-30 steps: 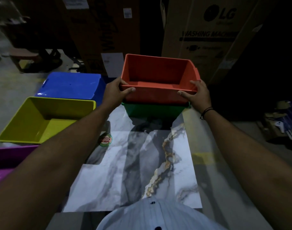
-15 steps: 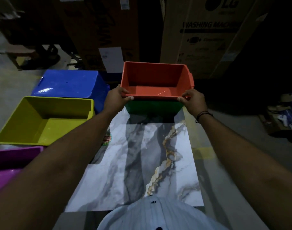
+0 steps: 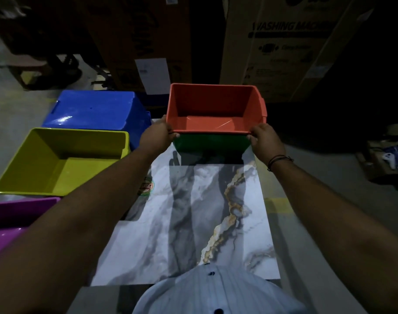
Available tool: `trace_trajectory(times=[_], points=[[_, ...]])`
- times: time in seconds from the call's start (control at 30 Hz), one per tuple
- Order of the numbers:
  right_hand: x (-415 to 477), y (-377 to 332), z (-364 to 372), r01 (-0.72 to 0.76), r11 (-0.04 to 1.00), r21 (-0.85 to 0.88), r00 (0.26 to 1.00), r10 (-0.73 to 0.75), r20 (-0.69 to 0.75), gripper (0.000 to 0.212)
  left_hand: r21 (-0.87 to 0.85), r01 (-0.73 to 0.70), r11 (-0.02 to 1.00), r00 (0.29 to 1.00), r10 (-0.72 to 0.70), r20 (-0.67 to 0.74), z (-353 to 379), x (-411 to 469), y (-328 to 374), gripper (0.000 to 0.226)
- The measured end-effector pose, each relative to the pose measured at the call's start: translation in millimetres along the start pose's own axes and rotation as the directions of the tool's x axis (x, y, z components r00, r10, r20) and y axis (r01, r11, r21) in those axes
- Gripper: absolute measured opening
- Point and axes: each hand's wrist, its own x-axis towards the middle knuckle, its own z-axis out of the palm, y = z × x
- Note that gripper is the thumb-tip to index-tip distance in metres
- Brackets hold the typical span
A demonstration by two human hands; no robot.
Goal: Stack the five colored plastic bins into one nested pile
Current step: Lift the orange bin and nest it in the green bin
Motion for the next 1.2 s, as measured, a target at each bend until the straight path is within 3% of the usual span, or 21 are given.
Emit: trace_trajectory(times=[0.13, 0.23, 0.6, 0.8, 0.9, 1.1, 1.2], points=[[-6.3, -3.8, 6.8, -0.041, 0.999, -0.007, 0.998, 0.04, -0.057, 0.054, 0.069, 0.0, 0.998, 1.0, -0.001, 0.023, 0.7, 2.7, 1.3, 0.065], [-1.3, -5.9, 7.2, -0.086, 0.995, 0.044, 0.994, 0.089, -0.064, 0.062, 0.075, -0.048, 0.996, 0.999, 0.049, -0.009, 0.3, 3.5, 4.9, 0.064], [4.4, -10.3, 8.5, -0.104, 0.994, -0.012, 0.994, 0.104, -0.038, 0.056, 0.166, -0.064, 0.984, 0.997, 0.069, -0.025, -4.4, 5.2, 8.4, 0.056], [7.3, -7.2, 8.6, -0.077, 0.996, -0.052, 0.996, 0.075, -0.041, 0.058, 0.197, -0.001, 0.98, 1.0, 0.003, -0.009, 5.3, 9.2, 4.4, 0.071], [9.6, -9.1, 3.6, -0.08, 0.993, -0.086, 0.996, 0.077, -0.032, 0.056, 0.224, 0.047, 0.973, 0.998, -0.052, 0.016, 6.0, 13.9, -2.2, 0.093], [14.1, -9.7, -7.2, -0.087, 0.99, -0.111, 0.99, 0.098, 0.097, 0.057, 0.241, 0.085, 0.967, 0.976, -0.13, 0.176, -1.7, 37.1, -9.3, 0.114], [10.1, -11.6, -8.0, -0.076, 0.98, -0.185, 0.98, 0.107, 0.168, 0.073, 0.207, 0.055, 0.977, 0.985, -0.087, 0.148, -21.2, 19.9, 8.4, 0.101]])
